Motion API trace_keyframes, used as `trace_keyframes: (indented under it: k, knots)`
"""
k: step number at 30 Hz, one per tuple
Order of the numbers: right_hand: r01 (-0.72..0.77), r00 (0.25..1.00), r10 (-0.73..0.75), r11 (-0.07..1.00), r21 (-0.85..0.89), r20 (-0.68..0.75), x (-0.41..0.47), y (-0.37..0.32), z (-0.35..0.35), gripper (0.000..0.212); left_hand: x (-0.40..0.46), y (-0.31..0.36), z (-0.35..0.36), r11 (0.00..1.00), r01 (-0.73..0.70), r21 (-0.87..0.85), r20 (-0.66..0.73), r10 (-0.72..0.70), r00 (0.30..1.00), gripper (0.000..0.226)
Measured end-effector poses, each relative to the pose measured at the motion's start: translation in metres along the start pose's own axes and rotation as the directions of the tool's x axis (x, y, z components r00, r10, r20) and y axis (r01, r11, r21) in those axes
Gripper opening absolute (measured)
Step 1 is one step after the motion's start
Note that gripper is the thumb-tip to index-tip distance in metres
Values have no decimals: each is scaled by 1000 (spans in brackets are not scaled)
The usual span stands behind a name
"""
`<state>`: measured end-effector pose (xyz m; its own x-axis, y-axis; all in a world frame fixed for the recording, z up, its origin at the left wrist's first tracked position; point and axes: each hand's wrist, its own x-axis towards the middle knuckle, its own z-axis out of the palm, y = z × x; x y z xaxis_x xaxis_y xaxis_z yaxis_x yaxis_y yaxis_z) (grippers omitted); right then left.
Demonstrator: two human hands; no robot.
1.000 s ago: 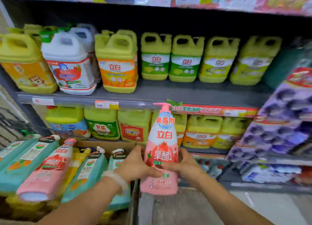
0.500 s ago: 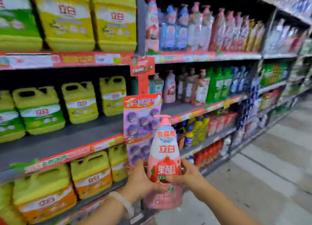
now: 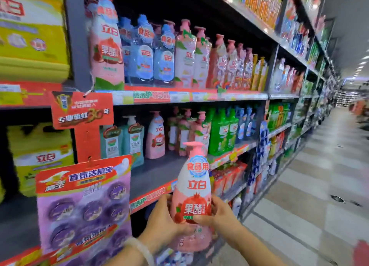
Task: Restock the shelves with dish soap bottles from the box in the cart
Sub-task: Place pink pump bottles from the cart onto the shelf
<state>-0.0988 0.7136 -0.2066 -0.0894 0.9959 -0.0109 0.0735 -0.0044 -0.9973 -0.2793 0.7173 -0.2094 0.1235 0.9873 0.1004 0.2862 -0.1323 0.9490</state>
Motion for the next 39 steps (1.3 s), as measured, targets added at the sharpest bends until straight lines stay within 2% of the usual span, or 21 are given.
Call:
trace_keyframes:
  k: [5, 7, 14, 21, 24, 28, 31, 39]
  knots:
    - [66, 997, -64, 997, -46, 49, 112, -23, -24, 79, 105, 9, -4, 999, -49, 16, -83, 50, 995, 84]
    - [97, 993, -92, 994, -58, 79, 151, -30, -28, 69, 138, 11, -6, 998, -57, 20, -127, 59, 990, 81]
    - [160, 961, -135, 984, -85, 240, 270, -30, -29, 61, 224, -1, -14, 998, -16, 65, -309, 35, 950, 75]
    - [164, 900, -112, 982, -89, 422, 368, -17, -22, 76, 295, -31, -19, 989, 100, 110, -485, -35, 874, 89]
    - [165, 873, -108, 983, -80, 476, 399, -13, -22, 78, 318, -41, -17, 983, 138, 118, -523, -56, 851, 93]
    - [194, 849, -121, 977, -90, 514, 422, -5, -27, 97, 335, -53, -6, 980, 162, 116, -596, -62, 801, 91]
    - [198, 851, -126, 976, -89, 510, 431, -3, -29, 87, 343, -54, 0, 980, 161, 115, -632, -53, 773, 87]
    - [140, 867, -57, 981, -132, 495, 450, 7, -26, 63, 360, -49, 1, 979, 198, 52, -611, -126, 782, 95]
